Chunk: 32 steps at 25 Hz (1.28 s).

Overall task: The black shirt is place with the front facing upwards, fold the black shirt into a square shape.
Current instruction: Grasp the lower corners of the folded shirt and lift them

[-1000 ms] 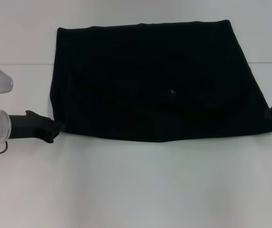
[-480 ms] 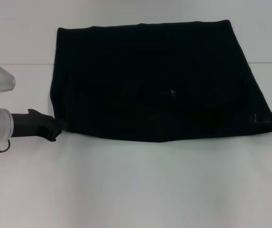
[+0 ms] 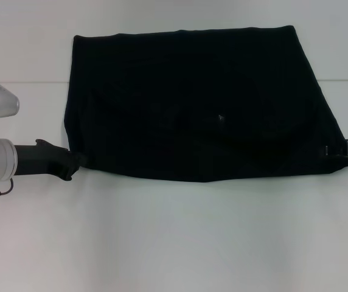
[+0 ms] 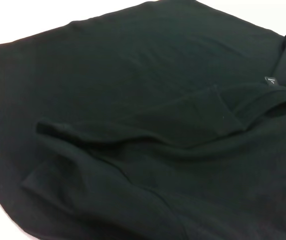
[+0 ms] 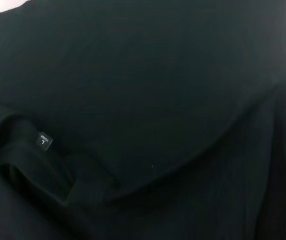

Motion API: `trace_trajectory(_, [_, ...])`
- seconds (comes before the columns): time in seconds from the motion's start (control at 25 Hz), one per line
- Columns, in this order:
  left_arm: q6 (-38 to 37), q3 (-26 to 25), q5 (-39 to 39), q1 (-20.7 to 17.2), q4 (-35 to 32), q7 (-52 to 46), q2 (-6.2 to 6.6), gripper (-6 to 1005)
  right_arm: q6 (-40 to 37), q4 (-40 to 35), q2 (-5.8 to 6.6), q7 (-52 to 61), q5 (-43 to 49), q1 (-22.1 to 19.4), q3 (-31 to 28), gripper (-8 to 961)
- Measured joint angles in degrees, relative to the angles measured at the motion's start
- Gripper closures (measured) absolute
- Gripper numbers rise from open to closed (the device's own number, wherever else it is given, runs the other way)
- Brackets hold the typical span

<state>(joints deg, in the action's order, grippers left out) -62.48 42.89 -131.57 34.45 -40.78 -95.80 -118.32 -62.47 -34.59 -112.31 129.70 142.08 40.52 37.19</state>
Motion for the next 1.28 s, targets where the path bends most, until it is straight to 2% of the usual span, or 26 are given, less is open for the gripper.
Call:
trace_trajectory(0.2, [0.0, 0.0, 0.01, -0.04, 0.06, -0.13, -0.12, 999, -0.32, -0.1, 0.21, -0.48, -0.18, -0.41, 0.01, 424])
trace_trajectory(0.44, [-0.47, -0.49, 0.01, -0.38, -0.25, -0.74, -0.21, 998, -1.78, -0.76, 0.34, -1.35, -0.37, -1.2, -0.15, 635])
trace_trajectory(0.64, [-0.77, -0.75, 0.0, -0.57, -0.29, -1.38, -0.24, 999, -3.25, -2.28, 0.36, -2.06, -0.6, -2.96, -0.56, 870])
trace_trajectory(0.88, [-4.88, -1.76, 0.01, -1.49, -1.2, -1.73, -0.1, 998, -6.55, -3.04, 0.51, -6.19, -2.25, -5.16, -4.74, 917])
trace_trajectory(1.04, [-11.41, -6.0, 0.03, -2.88, -3.08, -1.83, 0.19, 998, -10.03, -4.66, 0.52, -8.41, -3.41, -7.19, -7.03, 933])
trace_trajectory(1.28, [-21.49, -11.81, 0.11, -5.17, -4.04, -1.35, 1.11, 999, -16.69, -10.7, -0.8, -10.84, -5.48, -11.9, -9.82, 932])
